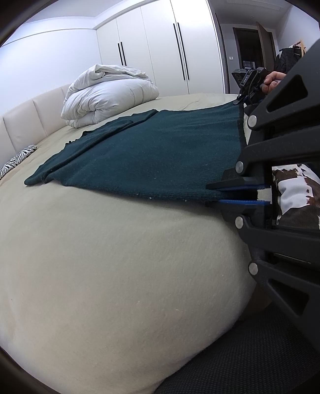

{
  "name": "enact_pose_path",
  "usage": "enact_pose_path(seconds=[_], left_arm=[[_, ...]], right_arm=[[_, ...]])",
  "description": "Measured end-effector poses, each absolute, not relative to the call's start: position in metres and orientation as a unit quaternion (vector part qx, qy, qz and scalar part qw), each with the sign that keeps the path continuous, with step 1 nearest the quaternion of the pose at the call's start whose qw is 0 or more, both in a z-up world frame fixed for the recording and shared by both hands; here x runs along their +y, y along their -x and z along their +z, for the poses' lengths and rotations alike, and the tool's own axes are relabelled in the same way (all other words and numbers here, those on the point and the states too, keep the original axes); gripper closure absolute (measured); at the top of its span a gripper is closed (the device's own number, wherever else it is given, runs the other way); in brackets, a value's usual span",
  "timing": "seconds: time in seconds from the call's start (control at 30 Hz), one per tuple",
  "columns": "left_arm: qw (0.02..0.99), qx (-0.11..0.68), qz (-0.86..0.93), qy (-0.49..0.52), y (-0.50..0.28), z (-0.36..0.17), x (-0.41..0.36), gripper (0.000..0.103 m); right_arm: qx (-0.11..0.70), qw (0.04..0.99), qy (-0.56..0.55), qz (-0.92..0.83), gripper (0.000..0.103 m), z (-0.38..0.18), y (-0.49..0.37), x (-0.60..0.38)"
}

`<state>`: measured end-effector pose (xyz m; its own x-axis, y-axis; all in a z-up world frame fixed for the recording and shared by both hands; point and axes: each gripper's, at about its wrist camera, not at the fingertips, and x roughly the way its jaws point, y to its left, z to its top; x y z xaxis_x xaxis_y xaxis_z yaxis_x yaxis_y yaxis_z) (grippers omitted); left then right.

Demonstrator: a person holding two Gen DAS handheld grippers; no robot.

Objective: Fold small clothes
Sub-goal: 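Grasp the hem with both grippers and lift it toward the collar, then carry the held hem over the sweater toward the collar with both grippers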

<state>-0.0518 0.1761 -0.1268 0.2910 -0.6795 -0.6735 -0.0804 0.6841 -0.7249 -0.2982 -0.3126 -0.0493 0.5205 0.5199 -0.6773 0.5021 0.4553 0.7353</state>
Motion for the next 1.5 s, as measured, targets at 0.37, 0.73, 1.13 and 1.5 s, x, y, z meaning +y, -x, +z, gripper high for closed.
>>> enact_pose_path(seconds=[0.37,0.73,1.13,1.5], left_arm=[[0.732,0.543,-0.219,0.348,0.054,-0.117,0.18,0.097],[0.716,0.5,-0.258,0.414,0.048,-0.098,0.191,0.097],[0.715,0.427,-0.29,0.472,-0.033,-0.046,0.19,0.097],[0.71,0.411,-0.27,0.504,-0.155,-0.04,0.172,0.097]], right_arm=[[0.464,0.72,-0.517,0.011,0.098,-0.036,0.302,-0.313],[0.432,0.741,-0.514,0.035,0.098,-0.004,0.293,-0.304],[0.37,0.769,-0.518,0.063,0.098,0.05,0.222,-0.312],[0.339,0.789,-0.511,0.038,0.098,0.072,0.107,-0.349]])
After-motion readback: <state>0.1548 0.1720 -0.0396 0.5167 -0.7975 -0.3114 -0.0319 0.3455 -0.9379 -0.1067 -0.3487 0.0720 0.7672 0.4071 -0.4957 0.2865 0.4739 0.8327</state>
